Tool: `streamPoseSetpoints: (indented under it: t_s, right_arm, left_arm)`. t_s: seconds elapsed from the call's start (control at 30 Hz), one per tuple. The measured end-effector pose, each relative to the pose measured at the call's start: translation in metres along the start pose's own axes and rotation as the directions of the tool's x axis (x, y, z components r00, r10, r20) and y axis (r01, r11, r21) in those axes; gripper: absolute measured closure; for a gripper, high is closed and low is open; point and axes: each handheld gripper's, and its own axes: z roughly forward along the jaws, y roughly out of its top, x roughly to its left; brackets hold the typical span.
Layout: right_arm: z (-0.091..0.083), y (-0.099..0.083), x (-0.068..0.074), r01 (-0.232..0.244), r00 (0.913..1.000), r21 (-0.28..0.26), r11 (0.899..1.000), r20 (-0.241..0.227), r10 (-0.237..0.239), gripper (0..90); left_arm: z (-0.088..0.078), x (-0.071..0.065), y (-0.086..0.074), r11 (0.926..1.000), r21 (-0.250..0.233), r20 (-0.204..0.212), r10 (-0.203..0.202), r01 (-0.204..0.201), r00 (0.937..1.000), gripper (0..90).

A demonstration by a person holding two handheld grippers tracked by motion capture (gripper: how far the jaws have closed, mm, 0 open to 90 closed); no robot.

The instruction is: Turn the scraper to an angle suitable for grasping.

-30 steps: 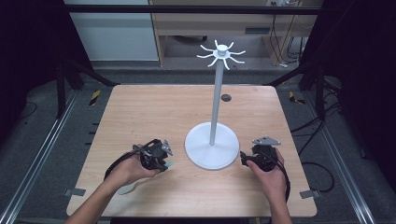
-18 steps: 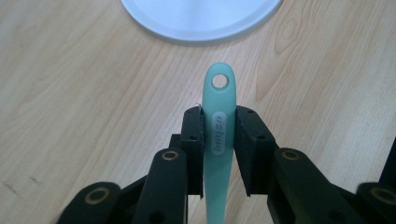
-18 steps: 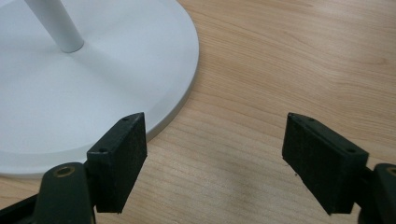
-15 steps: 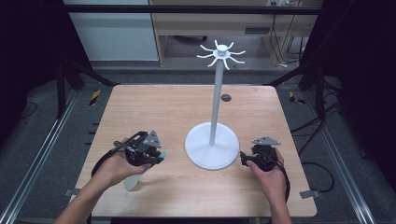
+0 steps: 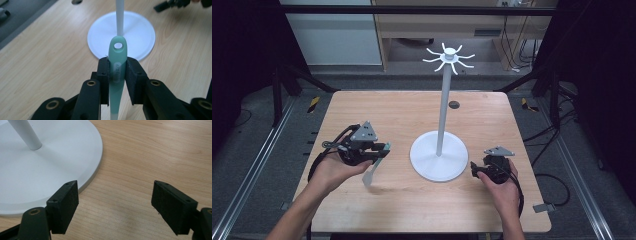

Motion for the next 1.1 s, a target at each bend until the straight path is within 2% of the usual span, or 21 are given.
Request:
streamPoseSetpoints:
  t_s: [0.27, 0.5, 0.7, 0.87, 1.1]
  right_arm:
    - [-0.001, 0.000, -0.001, -0.001, 1.0000, -0.003, 1.000, 0.004, 0.001, 22.0]
    - [-0.001, 0.000, -0.001, -0.004, 0.9999, -0.006, 1.000, 0.010, 0.004, 20.8]
    - [-0.002, -0.001, -0.003, -0.021, 0.9995, -0.014, 1.000, 0.022, 0.021, 18.2]
    - [-0.003, -0.002, -0.002, -0.023, 0.9995, -0.013, 1.000, 0.022, 0.023, 17.7]
    - [-0.001, -0.002, -0.001, -0.021, 0.9993, -0.007, 1.000, 0.030, 0.021, 17.5]
  left_arm:
    - [-0.011, -0.005, 0.027, 0.9942, -0.107, -0.036, -0.011, 0.007, 0.9993, 73.9]
    - [-0.016, -0.008, 0.053, 0.9869, -0.161, -0.048, 0.001, -0.009, 0.9989, 73.9]
    - [-0.019, -0.010, 0.071, 0.9801, -0.199, -0.057, -0.003, -0.008, 0.9983, 74.0]
    - [-0.024, -0.016, 0.085, 0.9749, -0.221, -0.066, 0.012, -0.026, 0.9978, 73.9]
    - [-0.028, -0.018, 0.096, 0.9686, -0.247, -0.067, 0.010, -0.026, 0.9977, 74.0]
